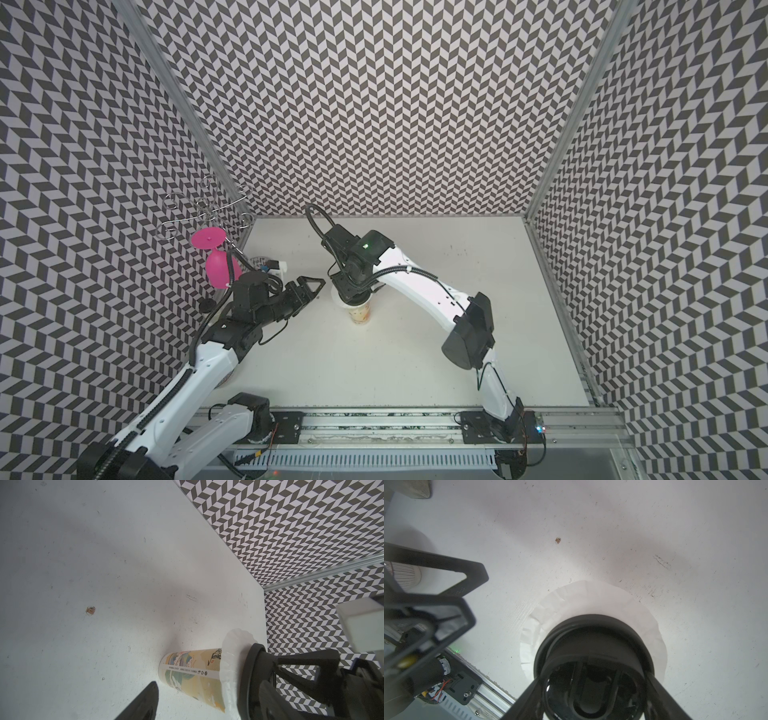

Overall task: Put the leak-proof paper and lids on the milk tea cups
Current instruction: Place the cup lid on the cup, then secure the cup lid on the cup.

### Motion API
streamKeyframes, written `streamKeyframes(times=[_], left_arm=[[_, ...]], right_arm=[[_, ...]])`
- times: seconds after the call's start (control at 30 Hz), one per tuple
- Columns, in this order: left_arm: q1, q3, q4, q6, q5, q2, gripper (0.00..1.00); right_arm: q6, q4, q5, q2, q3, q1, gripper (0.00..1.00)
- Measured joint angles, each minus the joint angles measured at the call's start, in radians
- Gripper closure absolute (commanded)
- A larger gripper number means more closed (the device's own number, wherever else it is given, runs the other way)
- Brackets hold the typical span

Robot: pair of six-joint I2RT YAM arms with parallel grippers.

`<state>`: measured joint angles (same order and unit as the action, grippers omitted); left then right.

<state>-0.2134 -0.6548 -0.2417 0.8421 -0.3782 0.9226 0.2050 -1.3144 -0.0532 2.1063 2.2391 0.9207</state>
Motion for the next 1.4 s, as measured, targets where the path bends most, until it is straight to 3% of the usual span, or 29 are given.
streamKeyframes(times=[0.7,1.4], left_arm=[[0.000,0.000,0.001,0.000,-0.010,0.000,0.23],[0.000,0.020,0.050,0.021,-0.137,0.005,0.24]], right_arm=[[0.000,0.029,0.004,0.003,-0.025,0.000,0.38],[0.000,0.158,0.014,-0.074,-0.178,0.000,0.37]])
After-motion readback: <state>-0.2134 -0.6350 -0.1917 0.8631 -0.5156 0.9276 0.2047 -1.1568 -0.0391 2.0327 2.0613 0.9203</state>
